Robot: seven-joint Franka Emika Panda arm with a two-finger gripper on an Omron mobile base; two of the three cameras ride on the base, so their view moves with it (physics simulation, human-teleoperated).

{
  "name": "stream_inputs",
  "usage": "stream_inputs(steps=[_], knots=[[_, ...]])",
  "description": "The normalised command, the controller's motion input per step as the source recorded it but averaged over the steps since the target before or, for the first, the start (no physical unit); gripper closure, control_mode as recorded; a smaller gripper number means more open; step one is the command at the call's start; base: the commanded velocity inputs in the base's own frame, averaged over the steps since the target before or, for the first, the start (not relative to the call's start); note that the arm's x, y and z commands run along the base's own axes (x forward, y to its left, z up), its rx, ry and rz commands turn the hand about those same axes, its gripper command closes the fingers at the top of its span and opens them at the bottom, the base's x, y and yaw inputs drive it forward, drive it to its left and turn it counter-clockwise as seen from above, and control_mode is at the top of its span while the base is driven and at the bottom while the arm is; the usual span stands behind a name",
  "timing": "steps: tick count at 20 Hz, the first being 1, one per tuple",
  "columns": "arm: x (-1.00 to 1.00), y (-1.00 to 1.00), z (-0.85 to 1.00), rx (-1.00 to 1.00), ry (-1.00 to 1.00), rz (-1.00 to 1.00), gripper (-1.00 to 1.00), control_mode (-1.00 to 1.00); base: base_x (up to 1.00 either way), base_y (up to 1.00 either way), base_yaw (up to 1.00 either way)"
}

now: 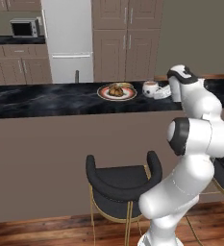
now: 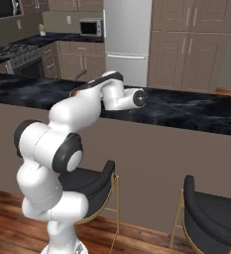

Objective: Pick up the brewed coffee from the coffee machine and place it next to the breakfast plate on the dining counter.

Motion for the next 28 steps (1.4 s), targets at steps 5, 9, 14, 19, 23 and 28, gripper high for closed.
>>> stream_inputs(steps=[5,9,14,19,23,28], knots=[[0.3,-0.08,-0.31,-0.01,0.0,0.0,1.0,-1.0,0.0,0.0,0.0],[0.41,-0.03,-0.24,-0.02,0.0,0.0,1.0,-1.0,0.0,0.0,0.0],[0.45,0.0,-0.21,-0.08,0.0,0.0,-1.0,-1.0,0.0,0.0,0.0],[0.17,0.0,-0.18,-0.11,-0.08,0.0,-1.0,-1.0,0.0,0.0,0.0],[-0.13,0.0,-0.02,-0.08,-0.17,0.0,-1.0,-1.0,0.0,0.0,0.0],[-0.16,-0.14,0.47,-0.01,-0.19,0.0,-1.0,-1.0,0.0,0.0,0.0]])
